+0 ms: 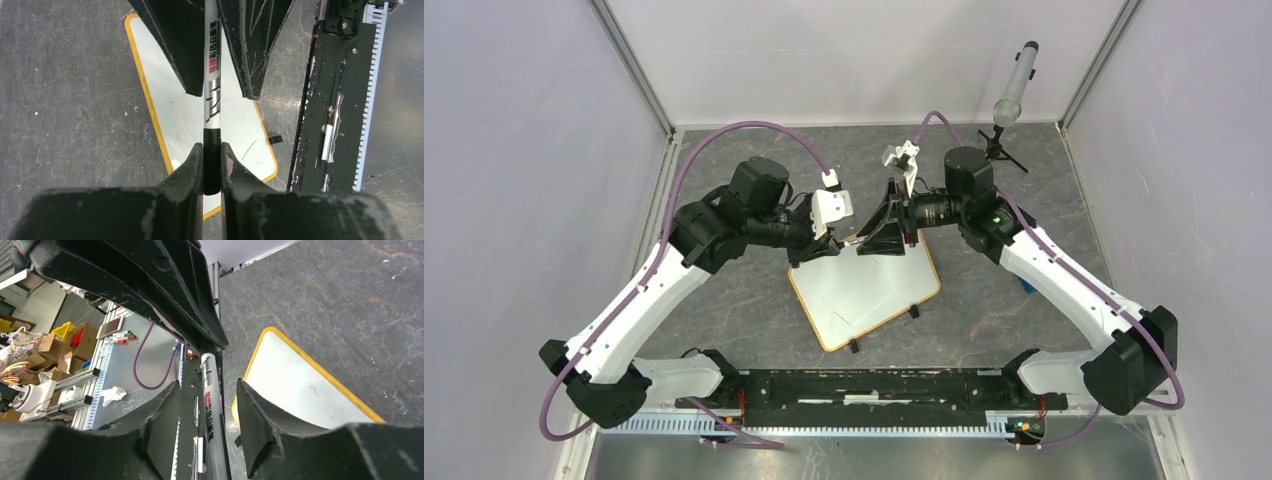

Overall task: Write a sentence on the whiteboard
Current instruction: Open the pen cap from the whiteboard marker.

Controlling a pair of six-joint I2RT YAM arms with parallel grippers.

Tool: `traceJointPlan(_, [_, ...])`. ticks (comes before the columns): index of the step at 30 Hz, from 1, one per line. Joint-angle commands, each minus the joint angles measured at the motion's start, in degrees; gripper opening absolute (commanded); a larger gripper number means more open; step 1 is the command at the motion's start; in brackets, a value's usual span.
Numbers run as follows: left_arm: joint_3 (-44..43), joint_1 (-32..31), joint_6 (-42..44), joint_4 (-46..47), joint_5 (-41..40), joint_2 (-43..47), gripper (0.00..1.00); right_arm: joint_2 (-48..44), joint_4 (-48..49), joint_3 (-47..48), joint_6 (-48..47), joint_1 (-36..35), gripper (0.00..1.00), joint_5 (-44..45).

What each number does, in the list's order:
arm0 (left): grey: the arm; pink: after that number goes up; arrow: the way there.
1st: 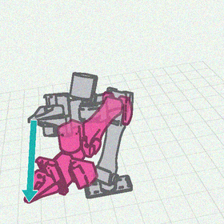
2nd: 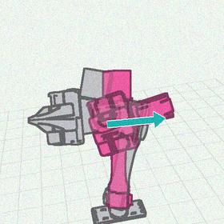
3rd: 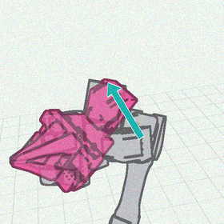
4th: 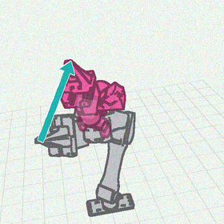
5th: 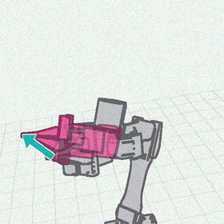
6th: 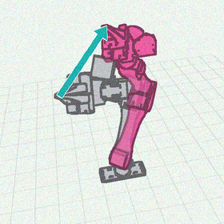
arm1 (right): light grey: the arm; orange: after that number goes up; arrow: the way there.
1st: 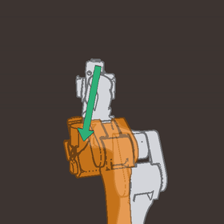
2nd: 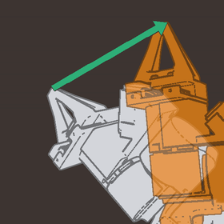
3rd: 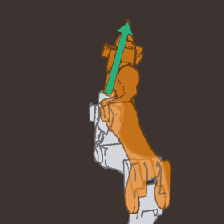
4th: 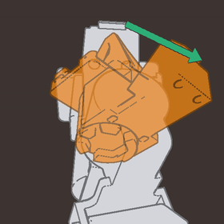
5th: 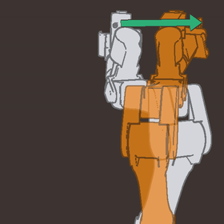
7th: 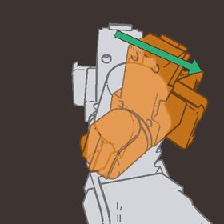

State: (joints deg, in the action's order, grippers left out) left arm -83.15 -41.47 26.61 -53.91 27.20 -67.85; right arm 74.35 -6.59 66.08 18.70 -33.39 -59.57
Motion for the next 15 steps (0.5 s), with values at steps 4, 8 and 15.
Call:
traceJointPlan(4, [-2.57, 0.25, 0.23, 0.69, 2.06, -0.77, 0.02, -0.03, -2.97, 1.55, -3.37, -0.62, 0.43, 0.95])
traceJointPlan(8, [-1.94, 0.25, 0.69, 0.21, 2.24, -0.96, 0.02, -0.03, -1.42, 1.59, -2.04, -0.69, 0.4, 0.78])
traceJointPlan(15, [-1.79, 0.22, 0.69, 0.11, 1.89, -1.2, 0.02, -0.26, 3.41, 0.64, 1.95, -0.78, 0.34, -0.02])
